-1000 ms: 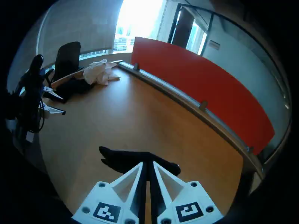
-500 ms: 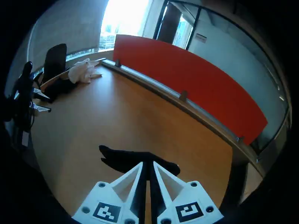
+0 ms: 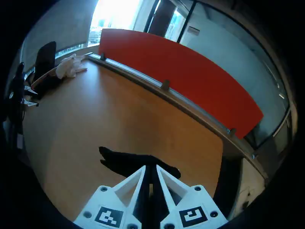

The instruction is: Fold towel

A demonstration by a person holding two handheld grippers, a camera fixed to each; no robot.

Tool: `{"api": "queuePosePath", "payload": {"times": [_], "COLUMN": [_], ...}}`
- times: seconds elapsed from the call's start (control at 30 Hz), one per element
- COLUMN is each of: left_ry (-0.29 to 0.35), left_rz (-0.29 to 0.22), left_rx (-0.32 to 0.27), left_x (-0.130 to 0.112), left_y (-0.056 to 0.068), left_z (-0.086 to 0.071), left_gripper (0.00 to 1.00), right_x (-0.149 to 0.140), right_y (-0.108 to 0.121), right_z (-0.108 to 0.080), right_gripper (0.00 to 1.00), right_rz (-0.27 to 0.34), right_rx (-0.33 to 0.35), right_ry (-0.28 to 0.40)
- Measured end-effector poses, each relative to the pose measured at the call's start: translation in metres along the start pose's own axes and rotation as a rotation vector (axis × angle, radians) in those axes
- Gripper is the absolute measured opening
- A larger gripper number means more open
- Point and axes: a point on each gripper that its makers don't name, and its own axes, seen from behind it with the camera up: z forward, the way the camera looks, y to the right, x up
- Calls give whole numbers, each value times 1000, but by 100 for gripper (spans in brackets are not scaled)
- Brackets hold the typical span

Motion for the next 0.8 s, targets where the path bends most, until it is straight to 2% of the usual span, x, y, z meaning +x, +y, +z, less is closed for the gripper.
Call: {"api": "queuePosePath", "payload": {"times": [0.47,0.8], "left_ry": [-6,-12], "left_rz": [22,27], "left_rx": [7,7], "left_x": [5,6], "left_y": [8,15], "left_z": [1,1], "left_gripper": [100,99], "right_x": [-39,-65], "right_y": [73,90], "right_z": [3,0], "right_gripper": [4,4], "right_rz": [46,68], "right_rx": [-66,-78], "right_ry": [-69,-108]}}
